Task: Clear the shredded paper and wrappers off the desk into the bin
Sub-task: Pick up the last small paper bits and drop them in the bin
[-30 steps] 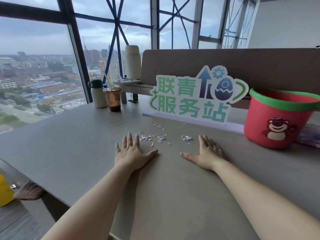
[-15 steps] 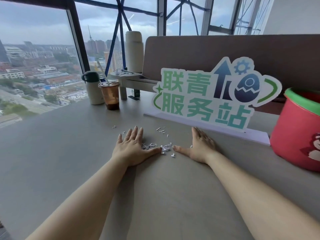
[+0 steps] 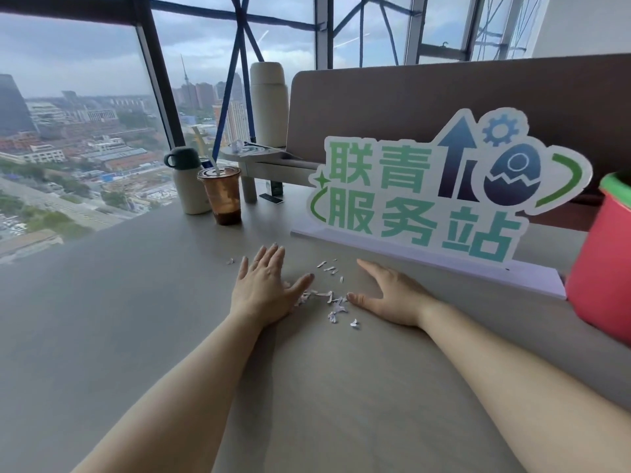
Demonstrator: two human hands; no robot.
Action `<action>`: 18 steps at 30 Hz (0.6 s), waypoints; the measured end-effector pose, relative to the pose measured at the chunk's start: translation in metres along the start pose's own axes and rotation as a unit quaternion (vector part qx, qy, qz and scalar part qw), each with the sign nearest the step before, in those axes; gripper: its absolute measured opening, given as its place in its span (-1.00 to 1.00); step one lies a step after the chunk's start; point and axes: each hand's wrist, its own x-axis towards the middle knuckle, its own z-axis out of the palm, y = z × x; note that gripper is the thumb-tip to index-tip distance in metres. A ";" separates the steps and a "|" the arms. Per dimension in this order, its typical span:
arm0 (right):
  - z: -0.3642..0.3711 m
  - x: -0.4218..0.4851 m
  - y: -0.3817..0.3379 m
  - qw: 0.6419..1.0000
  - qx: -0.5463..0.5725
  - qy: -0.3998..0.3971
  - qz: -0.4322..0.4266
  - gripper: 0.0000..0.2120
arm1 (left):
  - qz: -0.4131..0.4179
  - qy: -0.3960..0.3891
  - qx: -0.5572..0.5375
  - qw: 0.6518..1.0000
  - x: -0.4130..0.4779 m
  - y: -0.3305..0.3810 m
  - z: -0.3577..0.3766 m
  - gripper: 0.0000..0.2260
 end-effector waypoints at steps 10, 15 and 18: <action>0.016 0.037 -0.025 0.997 -0.076 -0.032 0.001 -0.13 | -0.188 -0.066 0.016 0.980 0.010 -0.027 -0.002 -0.13; 0.018 0.053 -0.032 0.997 -0.070 -0.019 0.014 -0.15 | -0.186 -0.064 0.011 0.980 0.023 -0.029 0.004 -0.23; 0.019 0.058 -0.035 0.998 -0.048 -0.024 -0.016 -0.27 | -0.106 -0.061 0.011 0.992 0.028 -0.030 0.008 -0.30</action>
